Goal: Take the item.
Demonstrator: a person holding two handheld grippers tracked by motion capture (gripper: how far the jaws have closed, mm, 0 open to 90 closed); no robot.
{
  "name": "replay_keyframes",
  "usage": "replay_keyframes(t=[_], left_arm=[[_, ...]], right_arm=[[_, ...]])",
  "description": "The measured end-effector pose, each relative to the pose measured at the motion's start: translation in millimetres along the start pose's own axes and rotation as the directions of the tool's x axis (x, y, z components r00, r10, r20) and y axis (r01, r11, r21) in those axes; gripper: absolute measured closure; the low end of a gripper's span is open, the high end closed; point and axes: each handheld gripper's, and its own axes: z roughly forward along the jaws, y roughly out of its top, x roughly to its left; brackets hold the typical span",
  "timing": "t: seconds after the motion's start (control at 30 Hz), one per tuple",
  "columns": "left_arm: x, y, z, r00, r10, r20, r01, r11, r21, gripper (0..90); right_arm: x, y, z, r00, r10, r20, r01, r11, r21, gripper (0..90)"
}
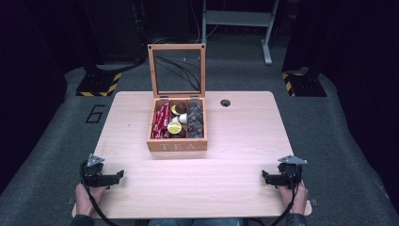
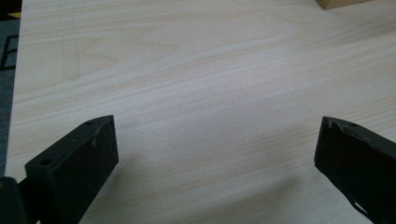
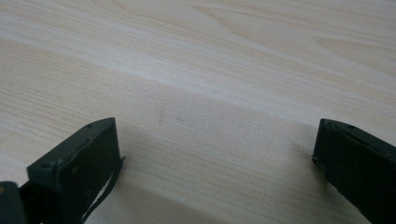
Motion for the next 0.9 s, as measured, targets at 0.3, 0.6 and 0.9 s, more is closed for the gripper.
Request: replay_keyframes(t=[0.3,0.6,0.9], left_arm=[[-11.7,19.2,-13.5,0.9994,0.034,-0.001,-0.034,0.9988,-0.035,0.0],[-28.1,43.8,-19.7,0.9967,0.080,0.013,-0.079,0.9948,-0.063,0.0],[-38.2,59.8,-19.5,0.9921,0.121,0.032,-0.119,0.9913,-0.057,0.1]], right_arm=[[-0.2,-0.1,0.1,1.0000,-0.001,0.000,0.001,1.000,-0.002,0.0],[-0.4,-0.5,-0.1,1.0000,-0.004,0.000,0.004,1.000,-0.001,0.1],[-0.7,-0.4,0.0,1.0000,-0.008,-0.001,0.008,1.000,-0.003,0.2]])
